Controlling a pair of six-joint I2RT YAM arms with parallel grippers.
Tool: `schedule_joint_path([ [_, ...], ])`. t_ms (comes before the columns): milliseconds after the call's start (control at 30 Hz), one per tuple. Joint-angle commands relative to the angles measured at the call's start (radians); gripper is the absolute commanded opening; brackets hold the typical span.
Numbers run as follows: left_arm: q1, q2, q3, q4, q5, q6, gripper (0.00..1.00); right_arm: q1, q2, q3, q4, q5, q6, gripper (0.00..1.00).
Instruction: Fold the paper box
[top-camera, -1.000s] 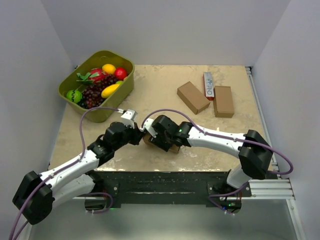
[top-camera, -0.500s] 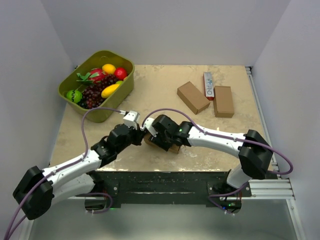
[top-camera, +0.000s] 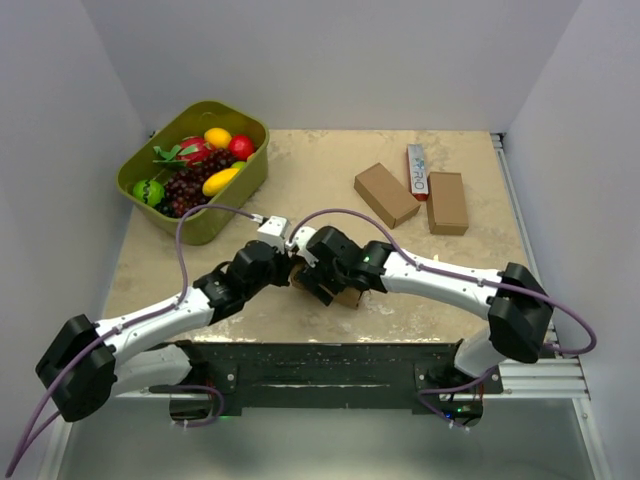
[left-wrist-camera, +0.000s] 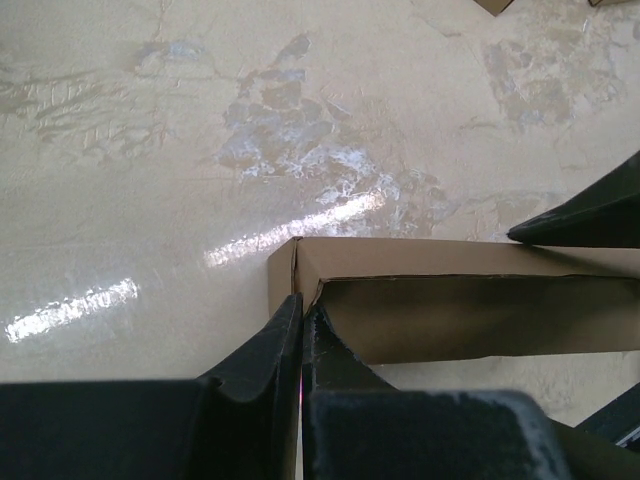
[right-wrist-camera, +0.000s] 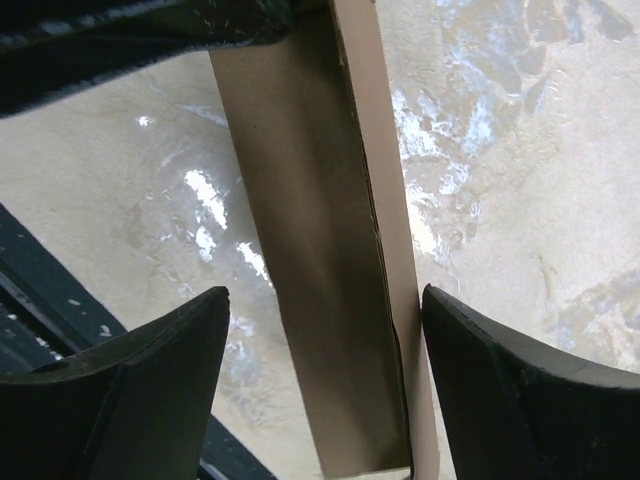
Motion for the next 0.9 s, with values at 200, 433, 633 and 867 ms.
schedule_joint_path([
  [200,-0.025,0.066,0.045,-0.196,-0.02,-0.041,0.0,0.003,-0.205,0.019,-0.17,0.188,0.288,0.87],
  [433,-0.03,0.072,0.047,-0.194,-0.017,-0.047,0.0,-0.022,-0.273,-0.01,-0.311,0.323,0.428,0.84],
  [633,-0.035,0.075,0.048,-0.193,-0.012,-0.05,0.0,-0.053,-0.278,-0.073,-0.277,0.284,0.443,0.69],
  [867,-0.035,0.064,0.051,-0.196,-0.017,-0.049,0.0,-0.066,-0.21,-0.117,-0.256,0.292,0.441,0.52],
])
